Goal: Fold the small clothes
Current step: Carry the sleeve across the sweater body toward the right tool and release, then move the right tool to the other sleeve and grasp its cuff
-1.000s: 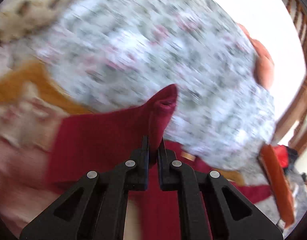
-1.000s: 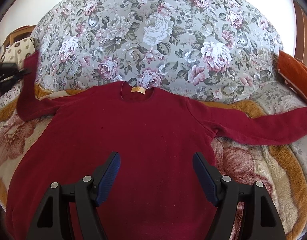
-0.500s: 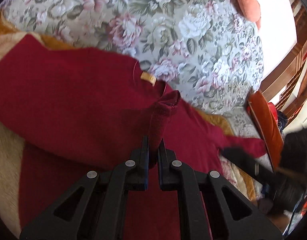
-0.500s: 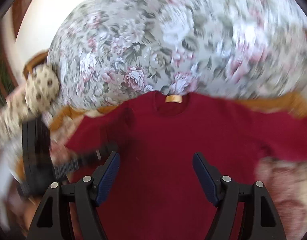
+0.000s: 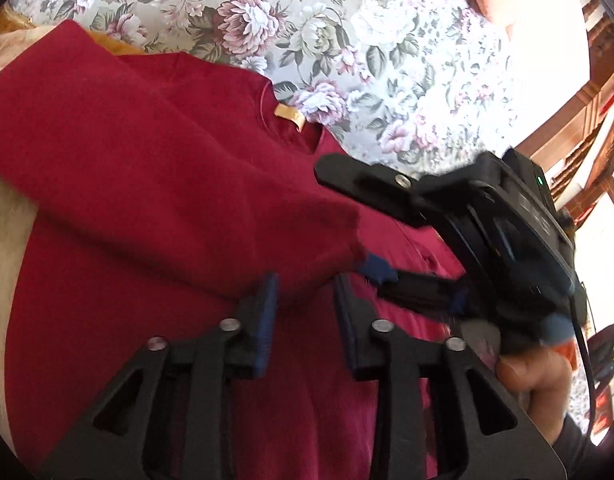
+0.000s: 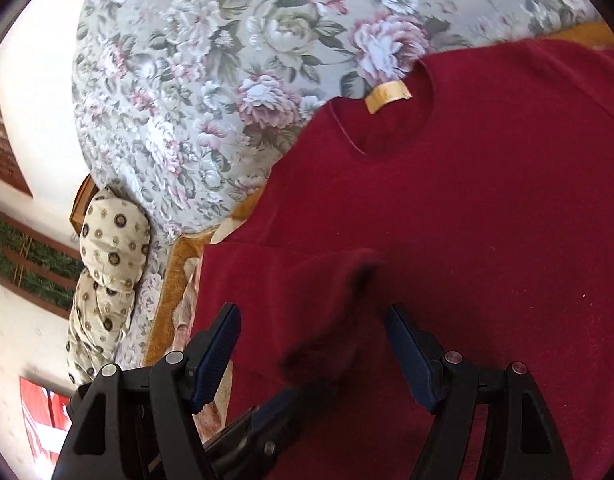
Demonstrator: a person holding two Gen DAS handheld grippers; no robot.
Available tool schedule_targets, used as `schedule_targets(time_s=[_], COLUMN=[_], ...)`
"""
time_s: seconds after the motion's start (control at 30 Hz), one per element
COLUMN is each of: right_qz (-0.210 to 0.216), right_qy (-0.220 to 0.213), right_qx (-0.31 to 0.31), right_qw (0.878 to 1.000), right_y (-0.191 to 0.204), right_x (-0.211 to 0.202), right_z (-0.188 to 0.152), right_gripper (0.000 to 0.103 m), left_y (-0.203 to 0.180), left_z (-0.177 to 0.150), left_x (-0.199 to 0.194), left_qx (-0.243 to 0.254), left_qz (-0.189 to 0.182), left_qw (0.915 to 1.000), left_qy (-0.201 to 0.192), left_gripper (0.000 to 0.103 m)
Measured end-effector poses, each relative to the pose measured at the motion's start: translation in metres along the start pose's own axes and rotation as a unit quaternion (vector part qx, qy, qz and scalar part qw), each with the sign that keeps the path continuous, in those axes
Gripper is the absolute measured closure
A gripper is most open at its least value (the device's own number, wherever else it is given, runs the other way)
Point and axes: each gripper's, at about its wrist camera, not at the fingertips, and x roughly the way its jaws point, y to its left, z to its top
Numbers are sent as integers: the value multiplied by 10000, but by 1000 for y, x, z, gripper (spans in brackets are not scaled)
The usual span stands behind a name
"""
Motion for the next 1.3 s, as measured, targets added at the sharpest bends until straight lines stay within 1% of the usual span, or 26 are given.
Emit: schedule_targets(time_s=[0.03, 0.1, 0.13, 0.17, 0.23, 0.33, 0.4, 0.5, 0.57, 0.63, 0.77, 0.9, 0.97, 1.0, 1.07, 1.1, 1.13, 1.2, 1.3], right_qz=[-89, -314, -500, -615, -790, -1231, -1486, -1876, -2031, -2265, -2487, -2571, -2449, -2416, -2581, -2639, -2715, -2699, -2763], right_qy=[11, 84, 135, 138, 131, -211, -454, -765, -722, -684, -709, -715, -693, -611, -473, -498, -546, -655, -778], right_qx=[-86, -305, -443, -563, -885, -1525, -1736, -1775, -1667, -1677, -1608, -1449, -1420, -1365, -1213, -1171, -1089, -922, -837], right_qw=[9999, 9990, 9977, 9964, 9929, 9804, 9725, 9630, 9622, 9570, 9525, 9528, 9566, 9588, 9573, 9561, 9547, 9562, 9543], right_y=[1, 2, 2, 3, 4, 14, 16, 8, -6, -15, -37, -60, -63, -68, -79, -83, -88, -100, -113], right_x=[0, 0, 1, 0, -1, -13, -26, -48, -58, -63, -78, -83, -81, -80, -82, -85, -91, -109, -132], right_z=[-1, -4, -6, -7, -9, 4, 23, 58, 78, 88, 92, 92, 89, 88, 89, 89, 90, 88, 79], right_gripper=[30, 37, 52, 73, 97, 97, 97, 97, 97, 97, 97, 97, 97, 97, 95, 95, 94, 94, 94], left_y=[-1, -3, -4, -2, 6, 10, 12, 17, 18, 18, 19, 23, 22, 22, 22, 22, 22, 22, 22], left_z=[-6, -16, -18, -18, -17, -17, -17, -17, -16, -15, -14, -14, -14, -14, -14, -14, -14, -14, -15], left_x=[-3, -7, -9, -11, -13, -13, -13, -13, -13, -13, -12, -13, -12, -13, -13, -13, -13, -13, -13], left_qx=[31, 134, 153, 124, -60, -127, -157, -275, -263, -249, -261, -305, -310, -306, -312, -313, -315, -320, -317], left_qz=[8, 88, 100, 101, 76, -13, -62, -170, -161, -156, -174, -239, -243, -243, -246, -247, -247, -252, -248], left_qw=[10000, 9998, 9998, 9999, 9999, 9999, 9998, 9994, 9994, 9995, 9994, 9991, 9991, 9991, 9991, 9991, 9991, 9991, 9991], left_qy=[39, 85, 68, 41, -48, -87, -95, -130, -131, -130, -132, -140, -142, -140, -144, -142, -144, -145, -142], left_gripper=[72, 72, 72, 72, 72, 72, 72, 72, 72, 72, 72, 72, 72, 72, 72, 72, 72, 72, 72])
